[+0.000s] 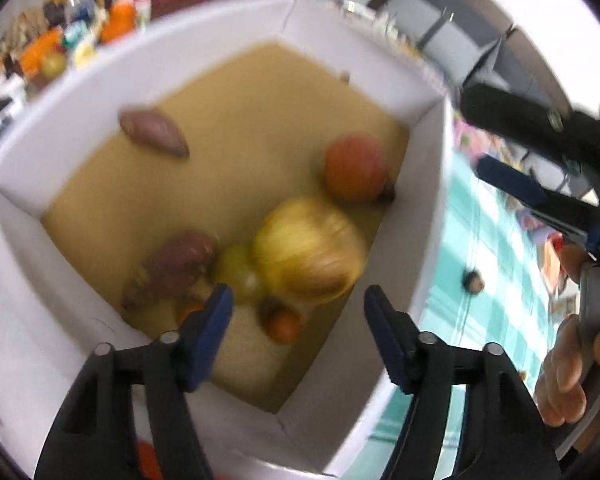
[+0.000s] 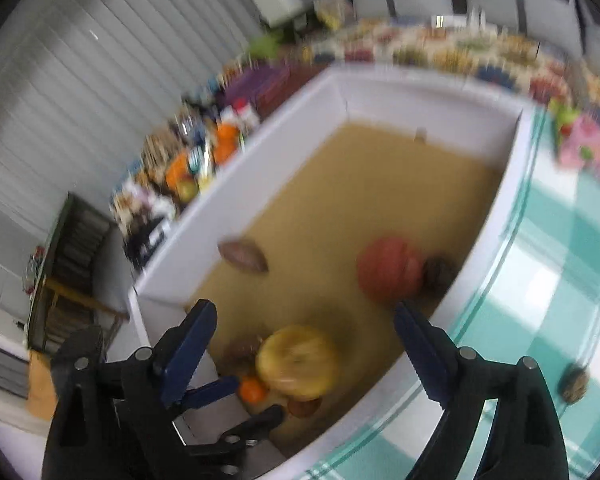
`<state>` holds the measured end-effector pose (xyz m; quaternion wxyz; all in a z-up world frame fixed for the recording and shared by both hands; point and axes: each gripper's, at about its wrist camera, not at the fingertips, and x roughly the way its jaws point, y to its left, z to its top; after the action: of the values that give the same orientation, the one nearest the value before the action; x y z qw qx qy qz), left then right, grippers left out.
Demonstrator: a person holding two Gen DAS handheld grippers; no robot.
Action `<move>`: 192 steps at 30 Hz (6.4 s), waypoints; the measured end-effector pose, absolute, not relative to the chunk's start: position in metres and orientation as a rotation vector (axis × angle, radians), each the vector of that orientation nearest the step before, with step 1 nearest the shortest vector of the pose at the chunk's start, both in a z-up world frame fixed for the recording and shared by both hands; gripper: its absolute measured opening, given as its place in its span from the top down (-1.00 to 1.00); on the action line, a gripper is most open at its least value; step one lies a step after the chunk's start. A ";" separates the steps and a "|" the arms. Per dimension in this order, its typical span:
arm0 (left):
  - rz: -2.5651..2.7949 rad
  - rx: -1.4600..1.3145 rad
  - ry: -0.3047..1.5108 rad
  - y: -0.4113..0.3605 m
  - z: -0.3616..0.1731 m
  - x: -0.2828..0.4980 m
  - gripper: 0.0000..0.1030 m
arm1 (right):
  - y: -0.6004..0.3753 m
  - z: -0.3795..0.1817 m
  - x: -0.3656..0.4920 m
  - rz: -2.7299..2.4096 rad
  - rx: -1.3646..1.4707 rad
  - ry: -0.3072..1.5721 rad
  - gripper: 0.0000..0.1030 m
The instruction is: Organize fruits
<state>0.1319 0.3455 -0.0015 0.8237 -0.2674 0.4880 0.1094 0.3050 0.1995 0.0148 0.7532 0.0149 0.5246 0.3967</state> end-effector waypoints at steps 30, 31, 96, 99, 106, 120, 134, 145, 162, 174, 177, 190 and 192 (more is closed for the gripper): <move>-0.174 -0.128 0.947 -0.037 -0.098 0.162 -0.79 | -0.307 -0.114 0.128 -0.042 0.008 0.989 -1.00; -0.182 -0.139 0.940 -0.042 -0.100 0.172 -0.88 | -0.312 -0.117 0.132 -0.054 0.015 1.005 -1.00; -0.139 0.063 0.937 -0.071 -0.113 0.234 -0.99 | -0.328 -0.129 0.144 -0.073 0.013 1.024 -1.00; -0.139 0.063 0.937 -0.071 -0.114 0.234 -0.99 | -0.328 -0.129 0.144 -0.074 0.013 1.024 -1.00; -0.138 0.063 0.937 -0.071 -0.114 0.234 -0.99 | -0.328 -0.129 0.145 -0.071 0.012 1.023 -1.00; -0.139 0.063 0.937 -0.071 -0.113 0.234 -0.99 | -0.328 -0.129 0.145 -0.071 0.013 1.022 -1.00; -0.139 0.063 0.937 -0.071 -0.113 0.234 -0.99 | -0.328 -0.129 0.145 -0.070 0.012 1.022 -1.00; -0.139 0.063 0.937 -0.071 -0.114 0.234 -0.99 | -0.328 -0.129 0.145 -0.069 0.012 1.021 -1.00; -0.139 0.063 0.937 -0.071 -0.114 0.234 -0.99 | -0.328 -0.128 0.145 -0.067 0.013 1.020 -1.00; -0.126 0.056 0.939 -0.071 -0.114 0.235 -0.99 | -0.328 -0.128 0.144 -0.067 0.014 1.020 -1.00; -0.159 0.081 0.974 -0.070 -0.113 0.229 -0.99 | -0.328 -0.128 0.144 -0.066 0.014 1.020 -1.00; -0.245 -0.164 0.948 0.052 -0.076 0.281 -0.94 | -0.328 -0.128 0.145 -0.065 0.016 1.019 -1.00; -0.237 -0.121 0.952 0.048 -0.082 0.292 -0.69 | -0.328 -0.128 0.145 -0.065 0.016 1.019 -1.00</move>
<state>0.2917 0.0478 -0.0824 0.8803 -0.0583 0.4569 -0.1136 0.1446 -0.3278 -0.1277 0.8725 0.0074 0.4876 -0.0311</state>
